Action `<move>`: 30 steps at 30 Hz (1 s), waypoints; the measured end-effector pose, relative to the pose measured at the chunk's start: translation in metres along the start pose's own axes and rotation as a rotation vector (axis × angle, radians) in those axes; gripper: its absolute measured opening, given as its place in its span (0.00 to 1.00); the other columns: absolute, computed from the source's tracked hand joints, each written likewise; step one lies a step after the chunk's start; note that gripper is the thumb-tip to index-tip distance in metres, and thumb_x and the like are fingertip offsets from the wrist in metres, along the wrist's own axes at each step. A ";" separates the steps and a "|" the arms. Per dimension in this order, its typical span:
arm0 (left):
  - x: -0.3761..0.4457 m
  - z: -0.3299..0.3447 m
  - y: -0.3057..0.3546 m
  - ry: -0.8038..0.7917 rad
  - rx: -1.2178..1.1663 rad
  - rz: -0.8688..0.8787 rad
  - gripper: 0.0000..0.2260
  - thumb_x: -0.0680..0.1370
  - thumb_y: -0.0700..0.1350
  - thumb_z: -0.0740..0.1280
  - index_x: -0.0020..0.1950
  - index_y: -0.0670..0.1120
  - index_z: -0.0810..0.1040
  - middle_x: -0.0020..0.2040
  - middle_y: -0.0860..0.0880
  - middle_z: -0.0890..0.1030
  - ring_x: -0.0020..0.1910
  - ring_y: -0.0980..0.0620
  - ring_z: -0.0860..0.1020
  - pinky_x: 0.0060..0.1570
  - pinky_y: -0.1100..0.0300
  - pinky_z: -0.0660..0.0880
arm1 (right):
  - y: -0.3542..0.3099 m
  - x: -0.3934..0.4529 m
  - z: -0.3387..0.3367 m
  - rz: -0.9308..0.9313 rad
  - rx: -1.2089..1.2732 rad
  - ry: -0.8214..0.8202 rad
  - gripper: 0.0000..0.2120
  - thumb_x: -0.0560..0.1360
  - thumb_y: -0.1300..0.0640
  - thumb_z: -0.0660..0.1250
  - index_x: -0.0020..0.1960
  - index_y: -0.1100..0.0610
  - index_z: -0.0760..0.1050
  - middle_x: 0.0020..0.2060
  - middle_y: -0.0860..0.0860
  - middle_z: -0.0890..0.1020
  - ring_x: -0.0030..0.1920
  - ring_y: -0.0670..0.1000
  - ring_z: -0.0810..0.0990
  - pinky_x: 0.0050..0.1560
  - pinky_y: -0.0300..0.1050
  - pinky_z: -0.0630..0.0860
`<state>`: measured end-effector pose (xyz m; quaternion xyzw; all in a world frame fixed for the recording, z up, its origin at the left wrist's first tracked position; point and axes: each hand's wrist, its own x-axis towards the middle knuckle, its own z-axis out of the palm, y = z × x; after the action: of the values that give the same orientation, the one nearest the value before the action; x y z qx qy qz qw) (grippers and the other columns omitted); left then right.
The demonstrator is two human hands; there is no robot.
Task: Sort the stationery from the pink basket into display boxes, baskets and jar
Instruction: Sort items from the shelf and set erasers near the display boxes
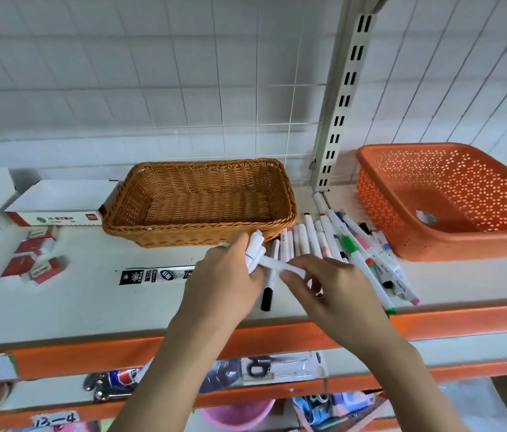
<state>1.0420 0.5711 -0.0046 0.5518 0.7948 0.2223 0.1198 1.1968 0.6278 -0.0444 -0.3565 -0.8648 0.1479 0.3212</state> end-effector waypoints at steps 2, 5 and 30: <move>0.000 -0.002 -0.003 0.020 0.003 -0.008 0.09 0.77 0.49 0.62 0.45 0.54 0.60 0.35 0.52 0.68 0.30 0.53 0.67 0.27 0.60 0.62 | 0.003 0.001 0.007 -0.003 -0.050 0.037 0.19 0.75 0.41 0.56 0.50 0.51 0.79 0.28 0.40 0.74 0.26 0.41 0.68 0.25 0.32 0.60; 0.002 -0.005 -0.009 0.036 -0.031 -0.023 0.10 0.77 0.52 0.62 0.42 0.54 0.60 0.35 0.51 0.70 0.30 0.53 0.69 0.28 0.59 0.63 | 0.008 0.003 0.010 0.039 -0.073 0.070 0.16 0.75 0.44 0.58 0.50 0.51 0.79 0.26 0.43 0.76 0.24 0.44 0.69 0.23 0.36 0.63; 0.048 -0.002 0.042 0.038 -0.291 0.127 0.12 0.75 0.55 0.67 0.47 0.47 0.69 0.36 0.50 0.76 0.30 0.54 0.75 0.26 0.67 0.68 | 0.038 -0.001 0.035 0.263 -0.336 0.296 0.05 0.69 0.60 0.66 0.40 0.58 0.80 0.40 0.56 0.79 0.40 0.61 0.76 0.41 0.51 0.74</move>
<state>1.0589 0.6279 0.0202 0.5733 0.7200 0.3527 0.1689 1.1939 0.6523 -0.0898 -0.5319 -0.7671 -0.0111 0.3586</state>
